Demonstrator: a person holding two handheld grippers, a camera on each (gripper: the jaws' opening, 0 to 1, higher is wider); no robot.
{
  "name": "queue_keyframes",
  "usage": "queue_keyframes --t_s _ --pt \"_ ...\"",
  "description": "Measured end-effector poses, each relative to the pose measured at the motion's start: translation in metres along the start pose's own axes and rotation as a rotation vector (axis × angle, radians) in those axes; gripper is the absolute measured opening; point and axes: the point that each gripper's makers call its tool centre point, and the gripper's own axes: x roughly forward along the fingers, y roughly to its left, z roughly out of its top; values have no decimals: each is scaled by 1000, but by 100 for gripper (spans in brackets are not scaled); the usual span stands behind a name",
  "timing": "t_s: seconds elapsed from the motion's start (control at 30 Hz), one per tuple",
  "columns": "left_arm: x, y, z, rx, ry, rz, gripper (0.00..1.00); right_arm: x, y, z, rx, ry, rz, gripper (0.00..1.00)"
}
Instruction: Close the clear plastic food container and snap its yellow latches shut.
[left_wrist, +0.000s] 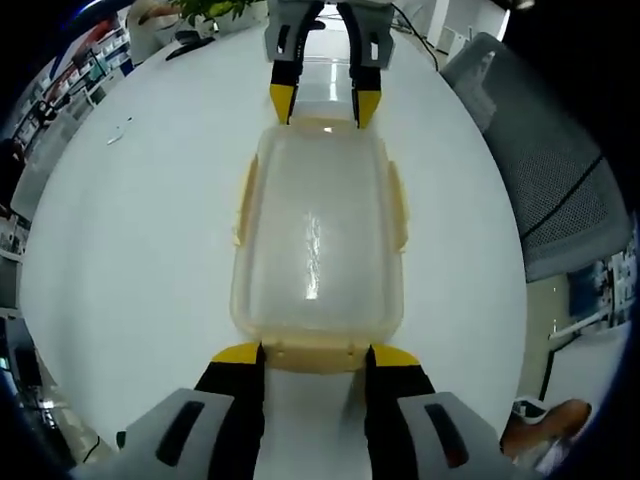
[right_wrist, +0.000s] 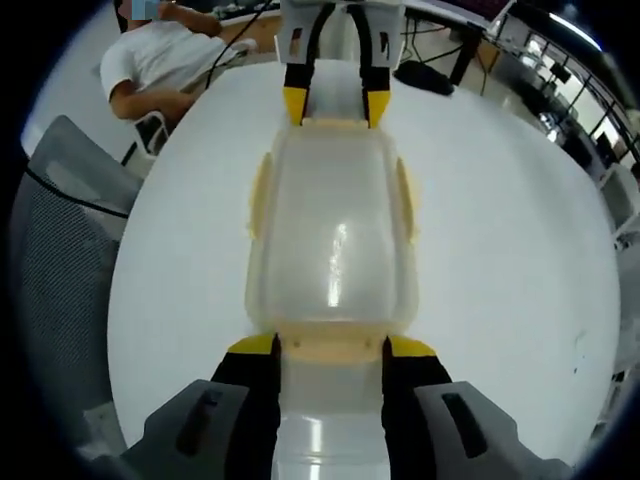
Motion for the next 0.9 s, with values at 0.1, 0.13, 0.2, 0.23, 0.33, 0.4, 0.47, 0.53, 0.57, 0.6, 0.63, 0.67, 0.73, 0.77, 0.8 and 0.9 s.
queue_keyframes --t_s 0.1,0.13,0.2,0.23,0.33,0.4,0.47,0.53,0.57,0.6,0.63,0.67,0.73,0.77,0.8,0.9 --pt "-3 -3 1 -1 4 5 33 -4 2 2 -8 -3 -2 36" --pt "-5 -4 1 1 3 8 33 -5 1 2 -12 -5 -4 36" --pt "-9 -3 3 -7 -3 16 33 -8 1 2 -13 -8 -7 36" --pt "-11 -4 3 -9 -4 18 33 -9 2 3 -13 -11 -7 36" --pt "-19 -6 5 -9 -7 26 33 -15 3 6 -16 -23 -9 36" --pt "-22 -7 5 -7 -5 28 33 -18 4 8 -15 -31 -8 36" --pt "-25 -8 6 -7 -4 29 33 -20 5 9 -20 -36 -13 36" --pt "-28 -9 8 -7 -5 27 33 -24 7 10 -21 -40 -14 36" --pt "-29 -10 9 -6 -6 27 33 -26 8 10 -20 -41 -12 36" --pt "-30 -11 10 -6 -6 25 33 -28 8 10 -20 -42 -12 36" --pt "-32 -11 12 -4 -7 25 33 -30 8 10 -23 -44 -15 36" --pt "-33 -12 14 -2 -8 25 33 -32 9 9 -24 -43 -16 36" --pt "-36 -13 18 3 -10 27 33 -37 9 8 -23 -45 -18 36" --pt "-37 -13 19 4 -12 26 33 -39 10 8 -24 -45 -19 36" --pt "-39 -14 22 4 -16 23 33 -41 11 7 -26 -45 -18 36" --pt "-41 -16 27 1 -21 17 33 -46 12 5 -29 -46 -19 36"
